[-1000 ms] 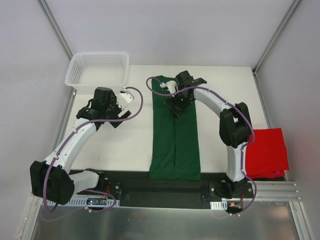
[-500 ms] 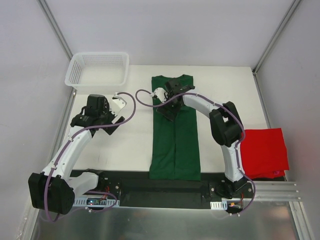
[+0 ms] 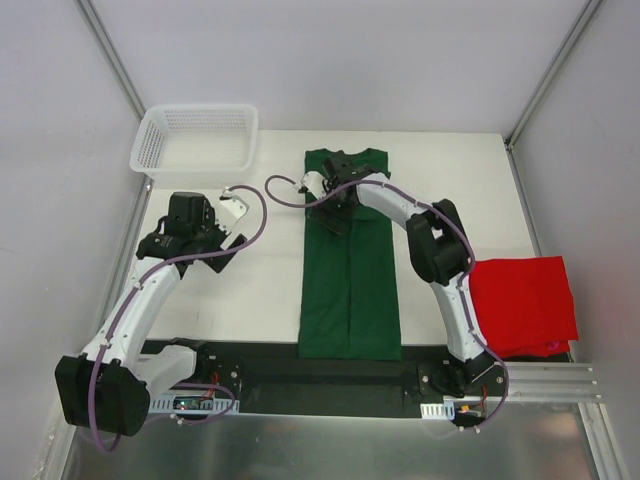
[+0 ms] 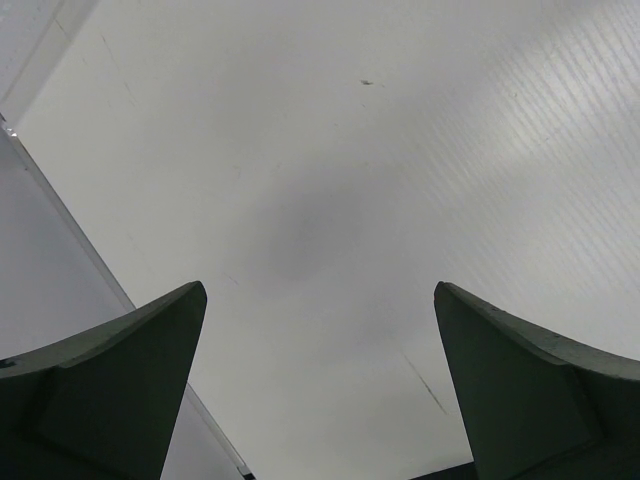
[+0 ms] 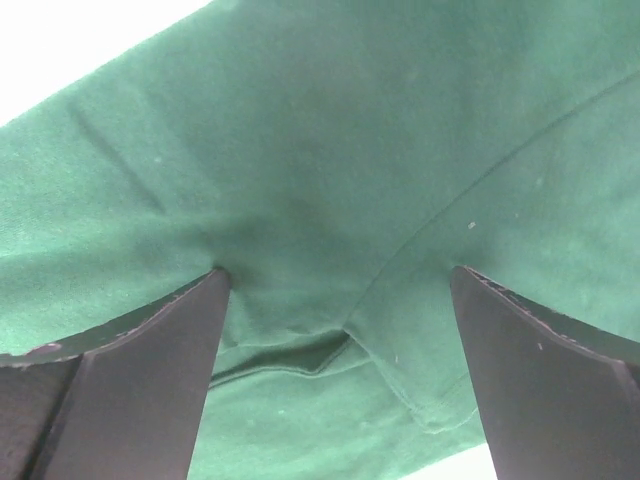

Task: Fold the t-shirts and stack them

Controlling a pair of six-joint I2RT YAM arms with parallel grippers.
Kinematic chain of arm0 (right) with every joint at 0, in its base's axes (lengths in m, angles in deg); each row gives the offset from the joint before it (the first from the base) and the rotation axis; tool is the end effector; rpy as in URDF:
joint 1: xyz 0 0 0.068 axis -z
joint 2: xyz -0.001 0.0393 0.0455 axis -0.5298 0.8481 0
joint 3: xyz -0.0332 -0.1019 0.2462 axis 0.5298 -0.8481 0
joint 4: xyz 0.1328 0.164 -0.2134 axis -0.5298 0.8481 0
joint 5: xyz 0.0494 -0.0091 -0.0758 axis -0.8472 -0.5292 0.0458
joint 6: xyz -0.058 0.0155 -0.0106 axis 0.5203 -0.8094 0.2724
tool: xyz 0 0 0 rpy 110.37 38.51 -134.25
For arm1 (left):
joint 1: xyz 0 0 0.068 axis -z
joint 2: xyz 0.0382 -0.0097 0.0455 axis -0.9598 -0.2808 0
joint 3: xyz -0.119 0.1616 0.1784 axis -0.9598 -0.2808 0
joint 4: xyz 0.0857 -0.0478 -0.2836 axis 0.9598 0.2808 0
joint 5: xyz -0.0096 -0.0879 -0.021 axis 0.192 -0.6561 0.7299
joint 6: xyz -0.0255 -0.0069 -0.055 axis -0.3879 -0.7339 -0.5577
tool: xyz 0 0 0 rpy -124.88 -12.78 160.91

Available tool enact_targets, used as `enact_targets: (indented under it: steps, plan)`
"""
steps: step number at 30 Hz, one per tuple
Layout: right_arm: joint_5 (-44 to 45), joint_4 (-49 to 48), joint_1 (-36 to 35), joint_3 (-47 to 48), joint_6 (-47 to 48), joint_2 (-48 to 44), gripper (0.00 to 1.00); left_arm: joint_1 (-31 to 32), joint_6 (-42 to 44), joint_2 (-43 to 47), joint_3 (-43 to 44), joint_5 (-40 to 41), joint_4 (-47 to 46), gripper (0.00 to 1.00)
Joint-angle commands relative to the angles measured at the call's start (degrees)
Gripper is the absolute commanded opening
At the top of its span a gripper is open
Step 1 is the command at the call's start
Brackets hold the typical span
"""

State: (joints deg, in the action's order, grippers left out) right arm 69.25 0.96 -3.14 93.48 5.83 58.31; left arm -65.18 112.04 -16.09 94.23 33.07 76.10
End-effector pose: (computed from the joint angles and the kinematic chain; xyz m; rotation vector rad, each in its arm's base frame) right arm 0.4353 0.3109 0.1515 -1.7528 1.8993 0.0229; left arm 0.2671 -0.0418 0.2687 0.8702 2.1235 0.1952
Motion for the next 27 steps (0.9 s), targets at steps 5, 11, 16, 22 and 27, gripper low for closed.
enact_targets:
  steps: [5,11,16,22,27]
  plan:
    - [0.5,3.9,0.3,11.9,2.9,7.9,0.96,-0.6,-1.4,2.6,-1.0,-1.5,1.7,0.99]
    - [1.2,4.6,0.5,18.4,4.1,12.4,0.96,-0.5,-1.7,3.3,-1.3,-1.5,2.0,0.99]
    - [3.0,4.6,0.8,20.9,5.7,14.3,0.96,-0.5,-1.8,3.7,-1.5,-1.5,2.4,0.99]
    - [4.1,4.7,1.4,20.9,4.9,12.4,0.96,-0.5,-1.9,3.6,-1.6,-2.2,2.4,0.99]
    - [4.3,7.1,1.6,14.3,0.4,0.4,0.96,-0.5,-2.0,3.1,-0.9,-3.3,2.4,0.99]
